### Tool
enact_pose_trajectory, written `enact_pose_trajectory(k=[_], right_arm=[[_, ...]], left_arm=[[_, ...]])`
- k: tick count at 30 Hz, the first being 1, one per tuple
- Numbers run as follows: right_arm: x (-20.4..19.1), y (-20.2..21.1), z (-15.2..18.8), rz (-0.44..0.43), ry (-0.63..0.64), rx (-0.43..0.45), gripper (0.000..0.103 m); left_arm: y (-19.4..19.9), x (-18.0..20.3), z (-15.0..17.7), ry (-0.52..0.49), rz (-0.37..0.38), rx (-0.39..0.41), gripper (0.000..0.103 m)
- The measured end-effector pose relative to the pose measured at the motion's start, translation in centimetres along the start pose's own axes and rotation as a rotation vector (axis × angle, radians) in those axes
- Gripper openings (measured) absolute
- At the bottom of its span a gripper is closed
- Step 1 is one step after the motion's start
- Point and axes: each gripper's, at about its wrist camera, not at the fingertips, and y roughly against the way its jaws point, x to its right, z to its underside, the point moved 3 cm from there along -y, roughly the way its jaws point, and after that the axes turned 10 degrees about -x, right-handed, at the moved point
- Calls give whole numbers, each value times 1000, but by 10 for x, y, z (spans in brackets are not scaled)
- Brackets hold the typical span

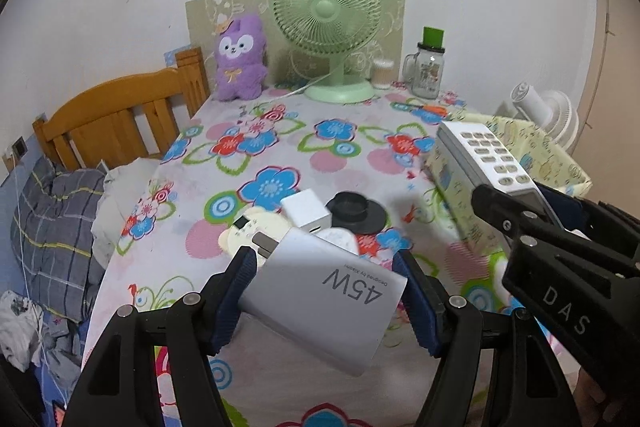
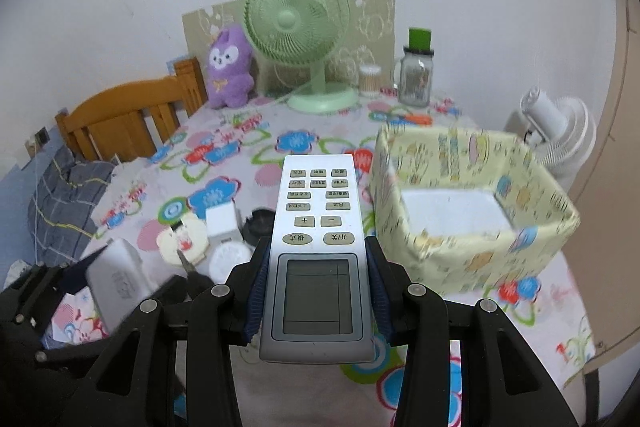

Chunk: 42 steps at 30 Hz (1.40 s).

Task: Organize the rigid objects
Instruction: 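Lift and carry the charger and remote over the yellow fabric box with both tools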

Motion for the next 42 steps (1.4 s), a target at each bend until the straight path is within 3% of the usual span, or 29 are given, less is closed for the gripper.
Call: enact_pose_trajectory(k=[9, 42], right_arm=[[13, 22, -10, 7, 0, 24, 47], [119, 43, -30, 66, -107, 61, 47]], left_arm=[[21, 20, -17, -22, 12, 52, 72], [16, 121, -61, -112, 57, 59, 72]])
